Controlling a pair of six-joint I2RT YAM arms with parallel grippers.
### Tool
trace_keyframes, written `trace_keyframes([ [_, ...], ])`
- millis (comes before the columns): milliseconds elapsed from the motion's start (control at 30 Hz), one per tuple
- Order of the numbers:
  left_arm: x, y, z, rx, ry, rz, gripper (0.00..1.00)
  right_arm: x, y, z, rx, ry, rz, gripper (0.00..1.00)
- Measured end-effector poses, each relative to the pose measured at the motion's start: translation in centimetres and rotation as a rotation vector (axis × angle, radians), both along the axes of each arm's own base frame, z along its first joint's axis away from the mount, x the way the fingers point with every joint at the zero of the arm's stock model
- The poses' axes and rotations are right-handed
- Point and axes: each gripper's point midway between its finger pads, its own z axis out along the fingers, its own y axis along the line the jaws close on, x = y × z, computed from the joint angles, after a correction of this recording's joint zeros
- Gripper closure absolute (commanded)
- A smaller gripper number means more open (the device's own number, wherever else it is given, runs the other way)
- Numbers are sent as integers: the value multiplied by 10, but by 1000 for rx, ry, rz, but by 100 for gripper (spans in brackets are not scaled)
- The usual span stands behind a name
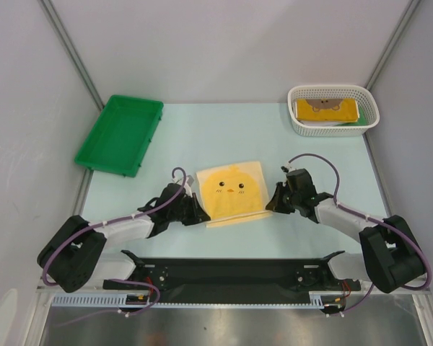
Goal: Fold and stack the towels
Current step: Fold the towel
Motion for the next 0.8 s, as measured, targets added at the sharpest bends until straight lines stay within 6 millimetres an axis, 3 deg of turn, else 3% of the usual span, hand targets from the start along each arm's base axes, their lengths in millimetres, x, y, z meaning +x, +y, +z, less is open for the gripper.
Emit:
trace_keyframes([
  [233, -4, 0, 13, -34, -36, 8, 100, -6, -1, 1, 4, 7, 3, 100],
  [433, -27, 10, -7, -44, -5, 13, 100, -29, -1, -14, 32, 59, 20, 100],
  [667, -28, 8, -12, -40, 17, -2, 100, -29, 1, -11, 38, 62, 21, 100],
  [800, -19, 1, 5, -23, 17, -13, 100, -21, 0, 5, 20, 52, 5, 100],
])
